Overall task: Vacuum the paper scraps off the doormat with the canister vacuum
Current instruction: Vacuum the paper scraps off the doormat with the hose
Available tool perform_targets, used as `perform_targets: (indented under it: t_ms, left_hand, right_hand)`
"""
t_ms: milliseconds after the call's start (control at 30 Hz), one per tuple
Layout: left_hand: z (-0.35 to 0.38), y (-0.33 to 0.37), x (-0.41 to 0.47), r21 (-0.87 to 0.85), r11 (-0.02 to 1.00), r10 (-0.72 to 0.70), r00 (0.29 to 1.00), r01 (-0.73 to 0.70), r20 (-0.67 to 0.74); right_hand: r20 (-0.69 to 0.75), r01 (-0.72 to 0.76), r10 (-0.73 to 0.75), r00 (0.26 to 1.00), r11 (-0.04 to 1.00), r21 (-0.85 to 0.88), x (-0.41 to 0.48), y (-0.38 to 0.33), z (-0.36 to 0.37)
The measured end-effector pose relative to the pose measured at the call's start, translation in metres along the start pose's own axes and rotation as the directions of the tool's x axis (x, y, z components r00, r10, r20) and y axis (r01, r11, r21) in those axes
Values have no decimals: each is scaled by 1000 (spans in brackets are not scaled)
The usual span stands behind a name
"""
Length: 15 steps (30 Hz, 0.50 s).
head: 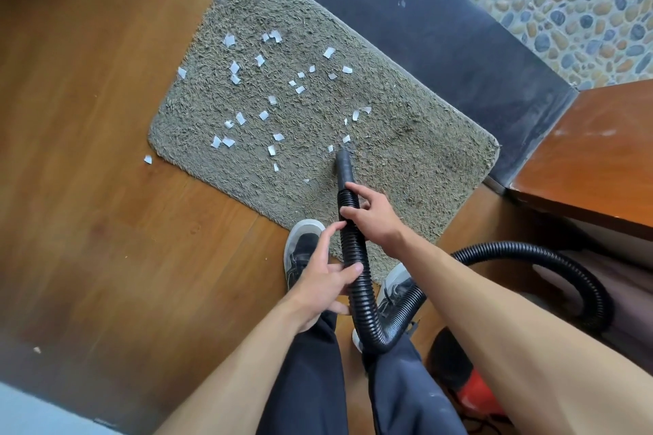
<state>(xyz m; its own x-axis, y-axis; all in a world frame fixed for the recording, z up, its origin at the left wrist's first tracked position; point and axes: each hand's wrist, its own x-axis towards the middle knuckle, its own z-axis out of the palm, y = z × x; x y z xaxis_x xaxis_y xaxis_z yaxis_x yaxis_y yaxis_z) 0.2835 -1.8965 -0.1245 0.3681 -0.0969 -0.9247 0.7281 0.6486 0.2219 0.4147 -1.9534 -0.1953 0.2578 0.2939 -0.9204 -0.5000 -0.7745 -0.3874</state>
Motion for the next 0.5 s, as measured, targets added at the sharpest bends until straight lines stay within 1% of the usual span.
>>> perform_targets:
  t_ms: [100,267,433,500]
  left_hand:
    - [-4,-2,-1,-24,1000,1,1000,-1,-18]
    - [-12,-4,1,-60,998,6,999,-8,-37]
    - [-8,-2,2,-64,998,11,1000,-12,-26]
    - [-5,2,5,-47,999,13,1000,-13,-16]
  right_hand:
    - [25,16,-15,1000,999,-45,1,-3,5]
    - [-16,64,-67,998,987,-150,12,-5,16]
    - [-27,103,-108,994,985,-137,12,-3,12]
    - [-38,84,-88,995,992,-98,13,-3,5]
